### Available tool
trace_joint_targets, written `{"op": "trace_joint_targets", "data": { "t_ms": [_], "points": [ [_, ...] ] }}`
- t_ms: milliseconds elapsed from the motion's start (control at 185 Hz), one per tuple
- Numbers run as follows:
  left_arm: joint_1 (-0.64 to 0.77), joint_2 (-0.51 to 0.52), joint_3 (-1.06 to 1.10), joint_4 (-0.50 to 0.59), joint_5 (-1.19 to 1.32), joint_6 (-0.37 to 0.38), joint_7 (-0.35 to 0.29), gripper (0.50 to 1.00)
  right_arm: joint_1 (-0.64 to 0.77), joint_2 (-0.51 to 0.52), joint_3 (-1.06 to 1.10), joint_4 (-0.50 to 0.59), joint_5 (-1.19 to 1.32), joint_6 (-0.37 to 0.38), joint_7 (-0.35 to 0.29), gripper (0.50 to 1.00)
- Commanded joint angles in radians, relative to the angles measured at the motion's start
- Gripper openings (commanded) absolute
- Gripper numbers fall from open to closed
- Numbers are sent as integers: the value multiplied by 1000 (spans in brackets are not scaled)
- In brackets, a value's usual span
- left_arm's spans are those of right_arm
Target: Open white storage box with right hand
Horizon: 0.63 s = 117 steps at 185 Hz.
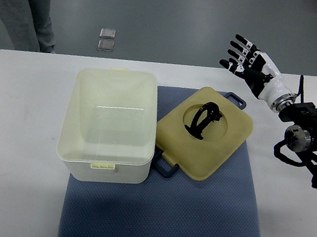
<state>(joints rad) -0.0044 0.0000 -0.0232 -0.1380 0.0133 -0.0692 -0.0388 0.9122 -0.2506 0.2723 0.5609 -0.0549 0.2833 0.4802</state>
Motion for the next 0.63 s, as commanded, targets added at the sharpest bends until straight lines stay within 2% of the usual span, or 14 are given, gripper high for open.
{"op": "trace_joint_targets", "data": {
  "t_ms": [0,146,318,626],
  "points": [
    [0,0,0,0,-1,0,-1,1000,-6,8,1,-10,-3,23,0,913],
    [0,0,0,0,0,0,0,1000,-6,28,4,-41,18,7,3,913],
    [0,0,0,0,0,0,0,1000,-33,67,51,-64,23,-73,11,926],
    [0,0,0,0,0,0,0,1000,-36,68,70,-65,21,-102,14,926]
  ]
}}
